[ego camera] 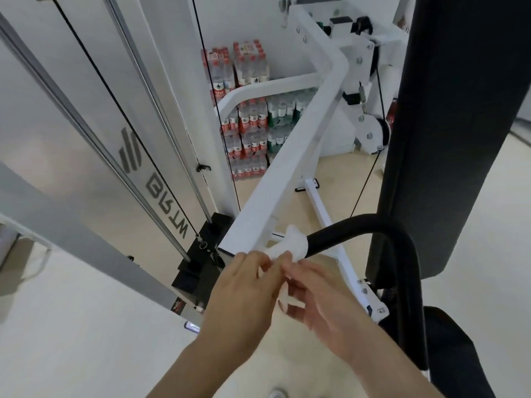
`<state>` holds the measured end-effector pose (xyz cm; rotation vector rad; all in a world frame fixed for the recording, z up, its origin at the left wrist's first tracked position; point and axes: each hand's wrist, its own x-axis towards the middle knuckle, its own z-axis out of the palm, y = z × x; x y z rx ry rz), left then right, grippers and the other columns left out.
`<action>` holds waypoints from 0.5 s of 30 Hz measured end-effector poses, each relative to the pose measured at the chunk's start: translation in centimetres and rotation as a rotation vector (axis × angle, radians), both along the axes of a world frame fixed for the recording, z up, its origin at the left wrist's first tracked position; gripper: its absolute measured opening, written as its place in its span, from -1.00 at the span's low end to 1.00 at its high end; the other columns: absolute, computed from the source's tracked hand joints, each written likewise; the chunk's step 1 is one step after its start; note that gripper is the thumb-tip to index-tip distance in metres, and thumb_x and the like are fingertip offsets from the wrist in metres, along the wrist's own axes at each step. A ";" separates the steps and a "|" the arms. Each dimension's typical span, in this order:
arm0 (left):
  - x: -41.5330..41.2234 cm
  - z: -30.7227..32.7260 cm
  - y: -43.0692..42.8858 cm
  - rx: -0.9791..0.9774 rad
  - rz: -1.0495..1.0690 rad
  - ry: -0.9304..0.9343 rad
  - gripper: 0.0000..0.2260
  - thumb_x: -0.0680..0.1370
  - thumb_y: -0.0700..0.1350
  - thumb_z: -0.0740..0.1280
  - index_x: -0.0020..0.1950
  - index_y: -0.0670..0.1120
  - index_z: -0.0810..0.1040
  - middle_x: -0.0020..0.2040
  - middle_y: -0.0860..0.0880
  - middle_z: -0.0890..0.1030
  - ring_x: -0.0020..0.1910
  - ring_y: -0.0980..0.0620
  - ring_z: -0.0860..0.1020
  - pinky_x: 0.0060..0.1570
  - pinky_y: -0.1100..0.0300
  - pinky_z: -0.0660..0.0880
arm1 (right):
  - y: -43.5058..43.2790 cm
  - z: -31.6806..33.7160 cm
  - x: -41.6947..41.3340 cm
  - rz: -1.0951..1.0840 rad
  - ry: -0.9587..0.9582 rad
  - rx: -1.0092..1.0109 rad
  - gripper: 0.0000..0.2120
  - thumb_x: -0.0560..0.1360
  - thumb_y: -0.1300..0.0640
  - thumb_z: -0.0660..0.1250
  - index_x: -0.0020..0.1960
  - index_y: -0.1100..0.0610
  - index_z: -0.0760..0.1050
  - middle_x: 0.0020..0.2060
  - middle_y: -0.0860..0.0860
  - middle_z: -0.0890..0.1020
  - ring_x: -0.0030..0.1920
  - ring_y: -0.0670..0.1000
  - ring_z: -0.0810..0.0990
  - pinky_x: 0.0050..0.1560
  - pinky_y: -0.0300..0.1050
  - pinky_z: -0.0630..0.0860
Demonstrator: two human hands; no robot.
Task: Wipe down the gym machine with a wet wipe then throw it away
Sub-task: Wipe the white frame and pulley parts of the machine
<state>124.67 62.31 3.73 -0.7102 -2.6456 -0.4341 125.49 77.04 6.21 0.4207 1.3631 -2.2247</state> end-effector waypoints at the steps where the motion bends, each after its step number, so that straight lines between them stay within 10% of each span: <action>1: 0.3 0.4 0.2 0.094 0.037 -0.058 -0.71 0.52 -0.12 0.33 0.25 0.03 0.55 -0.12 0.05 0.51 -0.17 0.06 0.43 -0.30 0.22 0.45 | 0.2 0.2 -0.3 -0.019 0.025 0.014 -0.79 0.47 0.05 0.40 0.03 0.13 0.64 -0.09 0.07 0.66 -0.10 -0.01 0.60 0.00 -0.02 0.46; 7: 1.2 2.8 1.1 1.247 0.274 -0.713 -0.66 0.36 -0.28 0.51 -0.07 0.17 0.71 -0.12 -0.07 0.67 -0.12 0.03 0.63 -0.09 0.20 0.55 | 0.9 1.3 -1.7 -0.192 0.049 -0.089 -0.78 0.34 0.17 0.44 -0.09 0.17 0.45 -0.16 0.14 0.65 -0.17 0.06 0.61 -0.10 -0.04 0.54; 11: 0.7 3.2 0.6 1.495 0.282 -0.840 -0.65 0.14 -0.11 0.54 -0.08 0.00 0.72 -0.14 -0.14 0.61 -0.16 -0.10 0.58 -0.01 -0.07 0.47 | 1.1 1.5 -2.7 -0.312 0.050 -0.080 -0.81 0.43 0.31 0.40 -0.09 0.13 0.42 -0.33 0.04 0.58 -0.39 -0.07 0.50 -0.49 -0.28 0.40; 15: 0.4 3.1 0.1 1.448 0.309 -0.768 -0.84 0.31 -0.20 0.48 -0.14 -0.02 0.73 -0.15 -0.12 0.70 -0.15 -0.12 0.66 -0.04 0.03 0.58 | 2.3 2.3 -3.7 -0.309 0.189 0.123 -0.87 0.50 0.32 0.35 -0.02 0.18 0.43 -0.29 0.11 0.58 -0.28 0.02 0.58 -0.30 -0.13 0.56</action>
